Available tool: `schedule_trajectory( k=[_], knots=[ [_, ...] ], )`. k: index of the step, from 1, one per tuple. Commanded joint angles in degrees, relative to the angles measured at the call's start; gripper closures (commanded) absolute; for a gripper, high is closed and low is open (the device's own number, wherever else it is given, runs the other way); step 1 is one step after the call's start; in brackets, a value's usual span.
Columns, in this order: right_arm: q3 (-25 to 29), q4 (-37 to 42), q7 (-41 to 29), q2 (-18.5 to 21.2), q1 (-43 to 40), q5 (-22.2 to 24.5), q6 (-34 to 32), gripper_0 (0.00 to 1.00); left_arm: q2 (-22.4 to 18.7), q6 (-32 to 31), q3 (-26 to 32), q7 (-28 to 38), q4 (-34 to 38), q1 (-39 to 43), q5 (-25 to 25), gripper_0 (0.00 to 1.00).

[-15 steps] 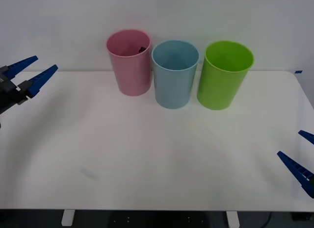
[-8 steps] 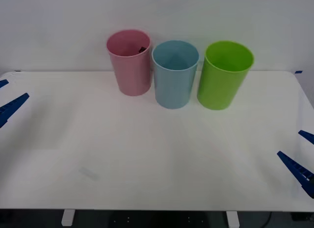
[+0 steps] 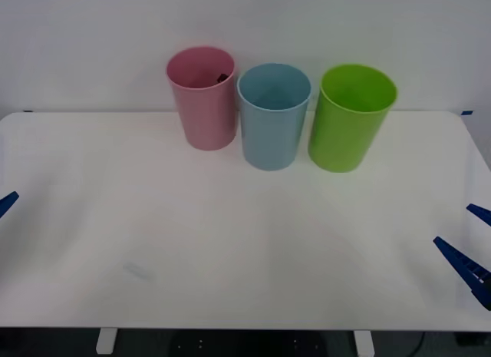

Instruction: Grasp the object on the table and drop it into the matching bin: aluminum can to the light blue bin, PET bottle to the pink bin.

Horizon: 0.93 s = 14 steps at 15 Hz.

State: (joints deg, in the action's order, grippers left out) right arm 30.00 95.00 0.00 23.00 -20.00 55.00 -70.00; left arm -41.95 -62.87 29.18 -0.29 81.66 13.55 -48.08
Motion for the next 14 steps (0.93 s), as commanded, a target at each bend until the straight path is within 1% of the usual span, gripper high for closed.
schedule_trajectory(
  k=[1,9,14],
  knots=[
    [0.0,0.0,0.0,0.0,0.0,0.0,0.0,0.00,-0.3,-0.6,0.6,-0.9,0.0,3.3,1.5,0.00],
    [0.0,0.0,0.0,0.0,0.0,0.0,0.0,0.00,-0.3,-1.9,0.7,-2.0,0.0,9.6,5.7,0.00],
    [0.0,0.0,0.0,0.0,0.0,0.0,0.0,0.00,-0.3,-1.9,1.2,-1.6,-0.2,11.1,6.3,0.00]
  ],
)
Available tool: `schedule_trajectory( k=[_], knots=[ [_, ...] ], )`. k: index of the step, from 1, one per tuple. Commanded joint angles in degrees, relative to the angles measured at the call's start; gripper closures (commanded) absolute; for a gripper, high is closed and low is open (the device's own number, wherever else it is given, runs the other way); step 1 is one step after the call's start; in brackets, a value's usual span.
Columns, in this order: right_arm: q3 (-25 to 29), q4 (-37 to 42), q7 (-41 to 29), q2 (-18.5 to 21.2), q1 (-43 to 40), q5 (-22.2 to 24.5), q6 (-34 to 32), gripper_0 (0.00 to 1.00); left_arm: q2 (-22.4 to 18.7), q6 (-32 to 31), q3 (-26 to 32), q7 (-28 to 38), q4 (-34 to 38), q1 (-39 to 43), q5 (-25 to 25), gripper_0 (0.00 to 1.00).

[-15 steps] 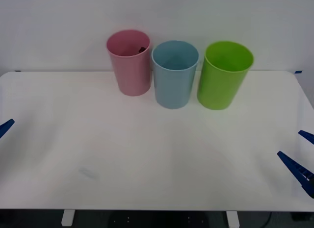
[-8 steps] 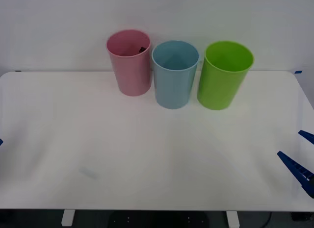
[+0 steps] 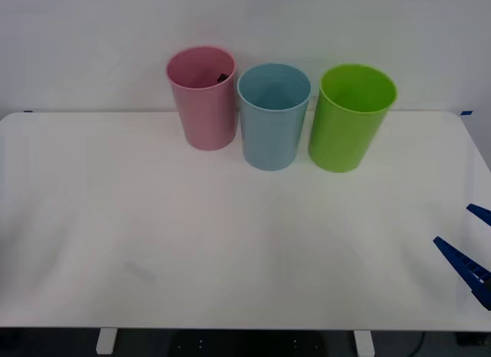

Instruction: Grasp the object on the table and drop it into the matching bin: aluminum can to the light blue bin, PET bottle to the pink bin.

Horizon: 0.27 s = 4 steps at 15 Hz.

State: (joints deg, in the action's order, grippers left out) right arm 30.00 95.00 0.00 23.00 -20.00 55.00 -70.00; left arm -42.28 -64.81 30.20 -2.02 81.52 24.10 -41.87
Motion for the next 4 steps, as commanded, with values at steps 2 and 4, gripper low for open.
schedule_trajectory(
  k=[2,4],
  knots=[
    [0.0,0.0,0.0,0.0,0.0,0.0,0.0,0.00,0.0,0.0,0.2,0.1,0.0,0.6,0.1,0.00],
    [0.0,0.0,0.0,0.0,0.0,0.0,0.0,0.00,0.0,0.0,0.2,0.1,0.0,0.6,0.1,0.00]
  ],
)
